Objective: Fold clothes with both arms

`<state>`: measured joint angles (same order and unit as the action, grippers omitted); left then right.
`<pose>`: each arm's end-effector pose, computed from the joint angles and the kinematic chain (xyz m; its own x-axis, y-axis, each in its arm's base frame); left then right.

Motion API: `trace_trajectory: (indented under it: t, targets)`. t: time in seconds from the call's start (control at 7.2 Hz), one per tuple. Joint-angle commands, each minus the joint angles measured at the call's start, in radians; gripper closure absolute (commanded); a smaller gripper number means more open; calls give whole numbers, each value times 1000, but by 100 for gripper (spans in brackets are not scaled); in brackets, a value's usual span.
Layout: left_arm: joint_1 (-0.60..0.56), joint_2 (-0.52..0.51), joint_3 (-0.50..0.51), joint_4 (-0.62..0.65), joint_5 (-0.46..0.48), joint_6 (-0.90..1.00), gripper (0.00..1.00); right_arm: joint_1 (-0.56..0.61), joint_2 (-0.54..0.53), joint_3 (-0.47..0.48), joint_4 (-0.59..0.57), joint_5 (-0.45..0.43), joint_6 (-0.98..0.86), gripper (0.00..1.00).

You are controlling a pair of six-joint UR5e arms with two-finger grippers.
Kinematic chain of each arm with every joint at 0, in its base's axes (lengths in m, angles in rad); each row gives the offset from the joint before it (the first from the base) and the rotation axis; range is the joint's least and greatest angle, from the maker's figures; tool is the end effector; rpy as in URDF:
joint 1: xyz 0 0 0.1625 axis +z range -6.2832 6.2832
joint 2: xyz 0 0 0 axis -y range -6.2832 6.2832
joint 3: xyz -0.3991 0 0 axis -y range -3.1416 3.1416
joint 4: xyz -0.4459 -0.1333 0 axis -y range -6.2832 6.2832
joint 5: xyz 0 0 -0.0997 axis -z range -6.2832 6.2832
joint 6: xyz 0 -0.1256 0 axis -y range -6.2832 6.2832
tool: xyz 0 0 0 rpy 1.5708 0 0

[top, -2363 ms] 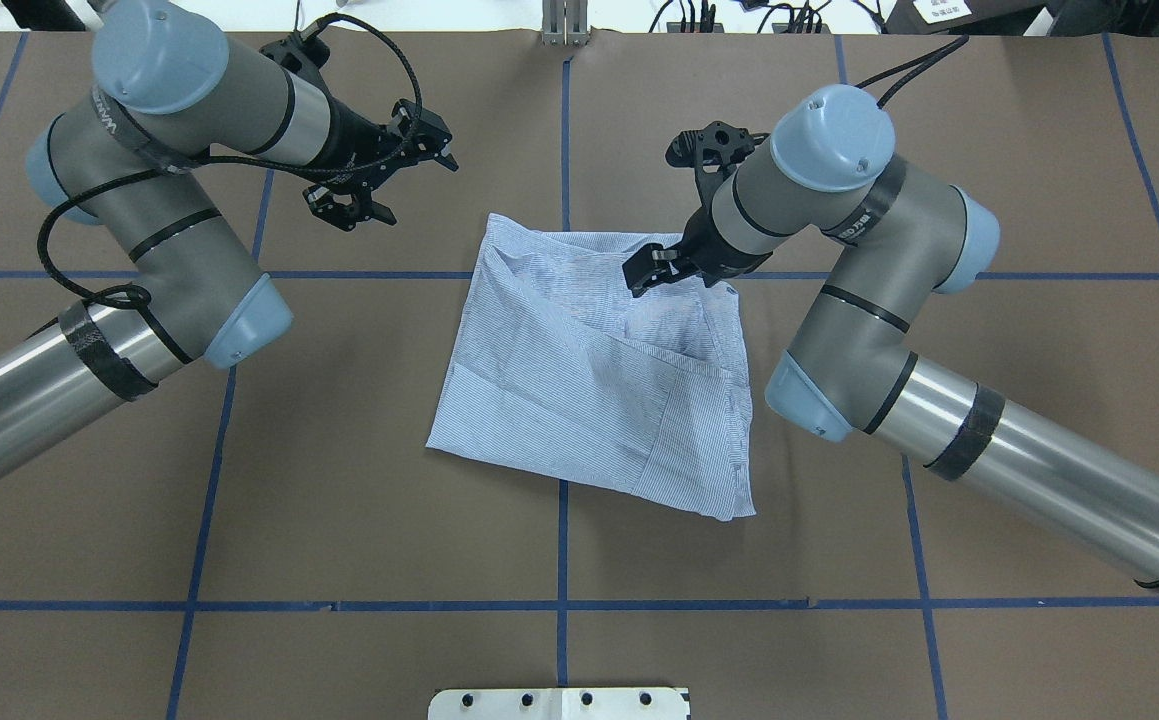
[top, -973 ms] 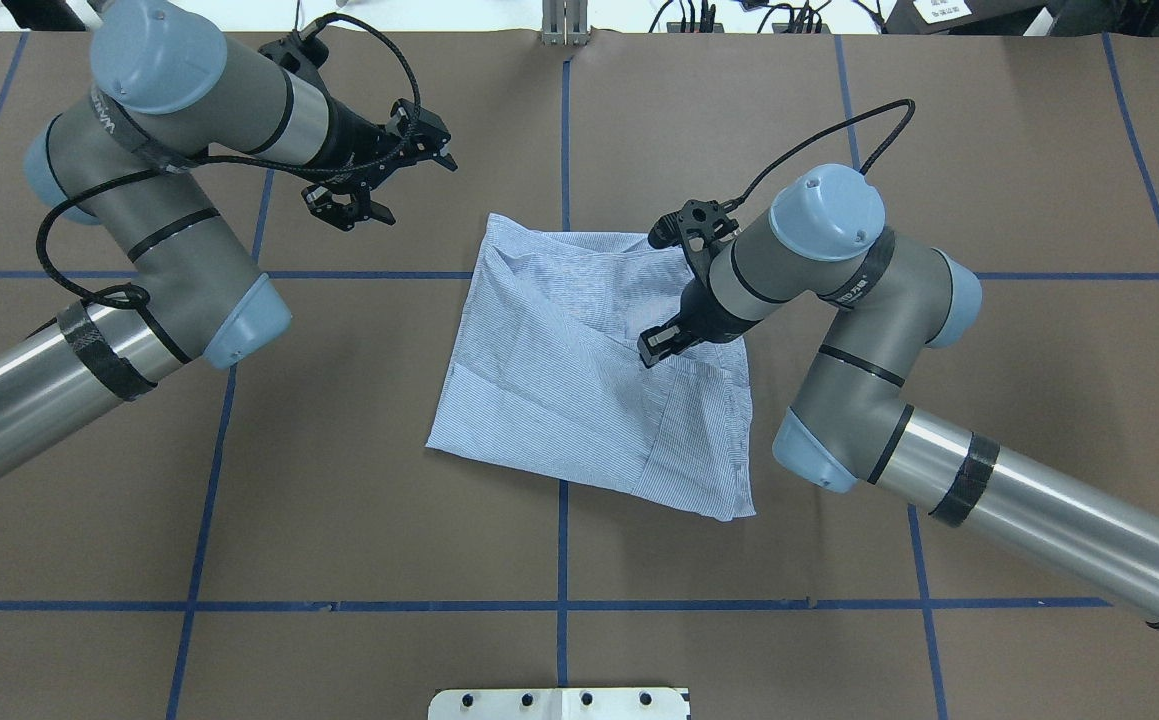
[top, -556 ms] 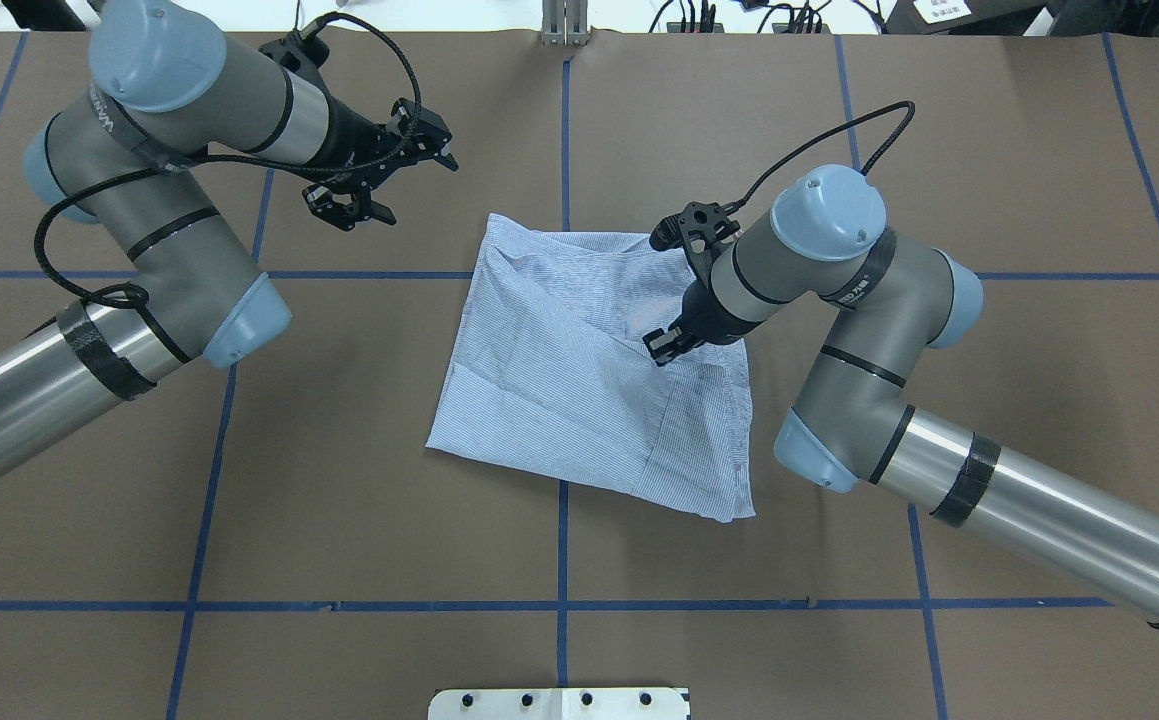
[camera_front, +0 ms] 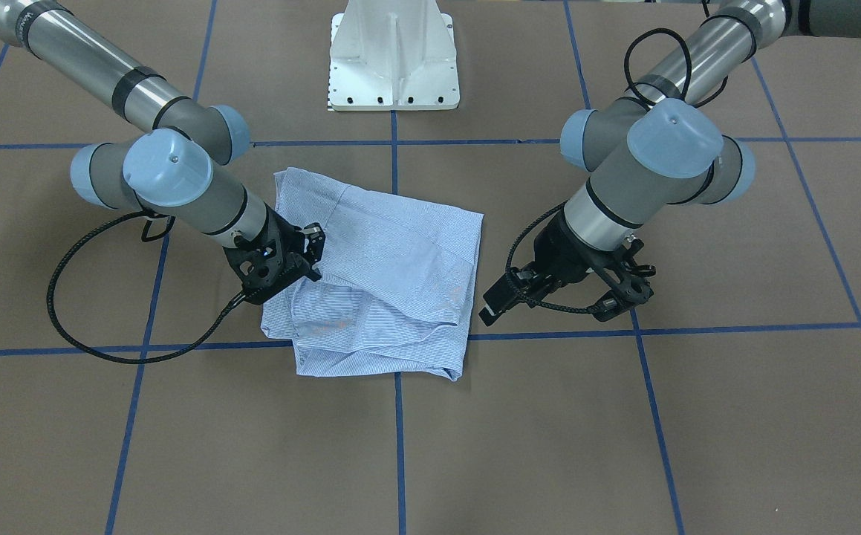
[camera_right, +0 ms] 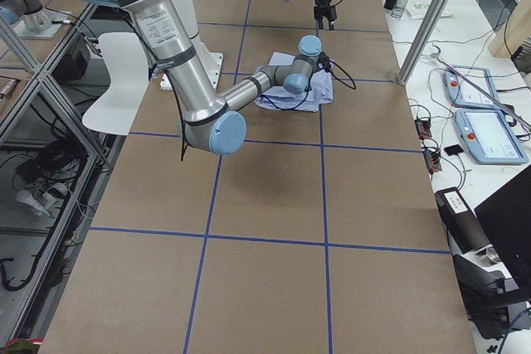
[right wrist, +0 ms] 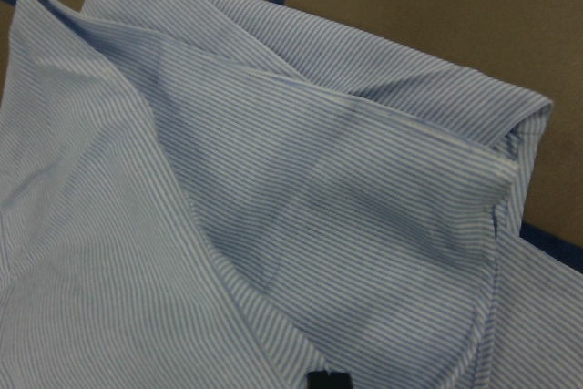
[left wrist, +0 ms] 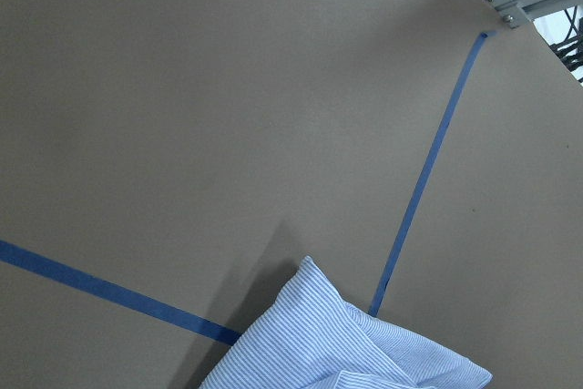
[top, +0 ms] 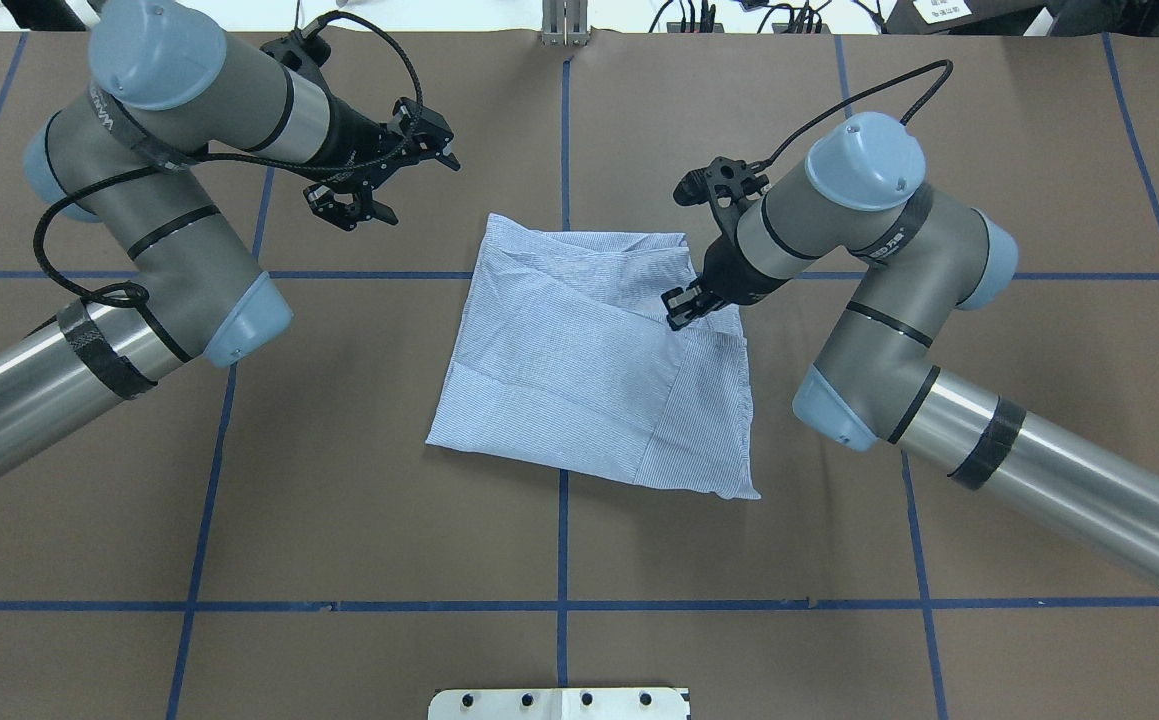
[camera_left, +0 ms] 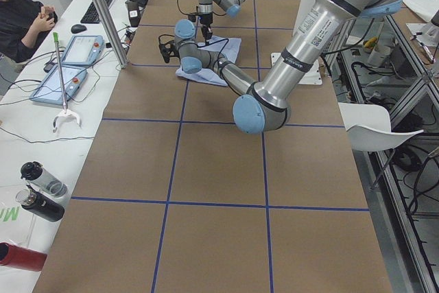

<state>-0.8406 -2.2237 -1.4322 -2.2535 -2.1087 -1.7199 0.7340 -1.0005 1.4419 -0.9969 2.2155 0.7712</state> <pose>0.4606 -0.6178 0.2067 0.1931 -0.4069 -0.8928 0.3543 0.8775 -0.3233 -0.5230 -0.5497 0.2762 0.3850 -0.4246 0.8195 0.1719 0.9053 0.3884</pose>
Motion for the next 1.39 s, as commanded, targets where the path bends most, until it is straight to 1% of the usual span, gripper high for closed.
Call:
trace_trajectory:
  t: [0.0, 0.14, 0.28, 0.42, 0.56, 0.69, 0.97, 1.11, 1.25]
  targets:
    - [0, -5, -1, 0, 1, -7, 1, 34, 6, -30, 0, -6, 2, 100]
    - [0, -5, -1, 0, -1, -9, 1, 22, 16, -58, -3, -25, 2, 100]
    - [0, -5, -1, 0, -1, -9, 1, 4, 17, -69, 0, -72, 3, 100]
    - [0, -5, -1, 0, 1, -9, 1, 4, 16, -81, 1, -79, 2, 7]
    - [0, -5, -1, 0, 1, -9, 1, 5, 17, -80, 1, -79, 5, 0]
    - [-2, -5, -1, 0, 1, -6, 1, 11, 25, -78, -2, -79, 5, 0]
    - [-27, 8, -5, 2, -1, 11, 1, 65, 28, -43, -43, -42, 94, 0]
    - [-40, 62, -48, 2, 1, 81, 1, 112, 7, 18, -98, -18, 94, 0]
    - [-66, 141, -121, 3, 3, 208, 1, 152, -32, 116, -203, -7, 91, 0]
